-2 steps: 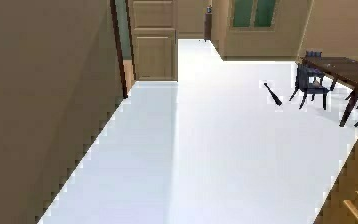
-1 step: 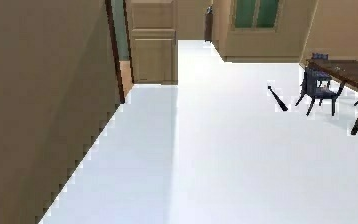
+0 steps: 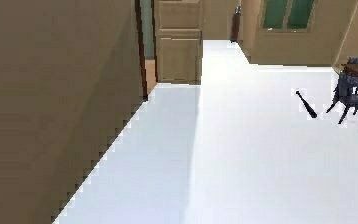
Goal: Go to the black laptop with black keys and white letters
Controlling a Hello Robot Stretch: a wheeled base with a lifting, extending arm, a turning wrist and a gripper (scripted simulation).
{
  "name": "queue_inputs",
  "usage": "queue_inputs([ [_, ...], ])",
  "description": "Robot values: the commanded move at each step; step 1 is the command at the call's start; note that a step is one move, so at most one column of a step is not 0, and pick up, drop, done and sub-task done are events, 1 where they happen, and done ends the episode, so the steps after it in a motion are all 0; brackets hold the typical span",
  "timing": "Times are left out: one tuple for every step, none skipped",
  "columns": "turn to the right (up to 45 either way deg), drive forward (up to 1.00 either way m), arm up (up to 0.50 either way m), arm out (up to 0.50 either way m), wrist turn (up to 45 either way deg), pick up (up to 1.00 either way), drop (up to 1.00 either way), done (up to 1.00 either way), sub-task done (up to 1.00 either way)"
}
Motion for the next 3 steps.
queue_inputs([
  [0.0, 1.0, 0.0, 0.0, 0.0, 0.0, 0.0, 0.0, 0.0],
  [0.0, 1.0, 0.0, 0.0, 0.0, 0.0, 0.0, 0.0, 0.0],
  [0.0, 1.0, 0.0, 0.0, 0.0, 0.0, 0.0, 0.0, 0.0],
])
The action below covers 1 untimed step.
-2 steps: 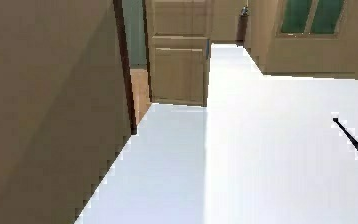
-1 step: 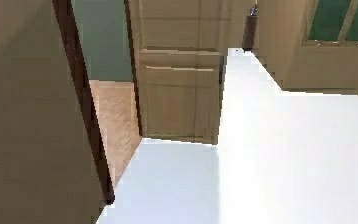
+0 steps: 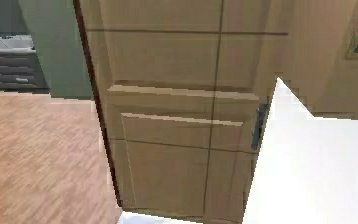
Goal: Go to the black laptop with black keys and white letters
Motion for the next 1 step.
queue_inputs([
  [-3.0, 0.0, 0.0, 0.0, 0.0, 0.0, 0.0, 0.0, 0.0],
])
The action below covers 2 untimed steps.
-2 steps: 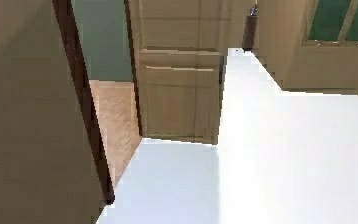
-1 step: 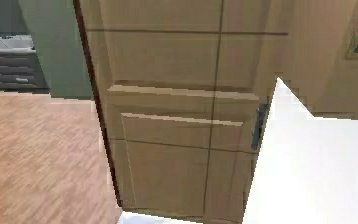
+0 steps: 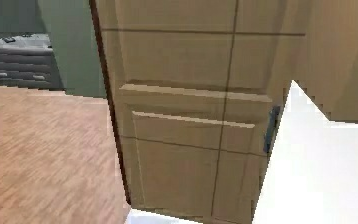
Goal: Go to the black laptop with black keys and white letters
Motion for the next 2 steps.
queue_inputs([
  [0.0, 0.45, 0.0, 0.0, 0.0, 0.0, 0.0, 0.0, 0.0],
  [-45.0, 0.0, 0.0, 0.0, 0.0, 0.0, 0.0, 0.0, 0.0],
])
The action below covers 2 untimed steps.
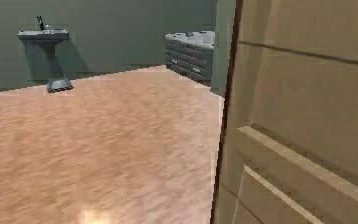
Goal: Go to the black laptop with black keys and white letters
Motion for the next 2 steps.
queue_inputs([
  [-33.0, 0.0, 0.0, 0.0, 0.0, 0.0, 0.0, 0.0, 0.0],
  [0.0, 0.3, 0.0, 0.0, 0.0, 0.0, 0.0, 0.0, 0.0],
])
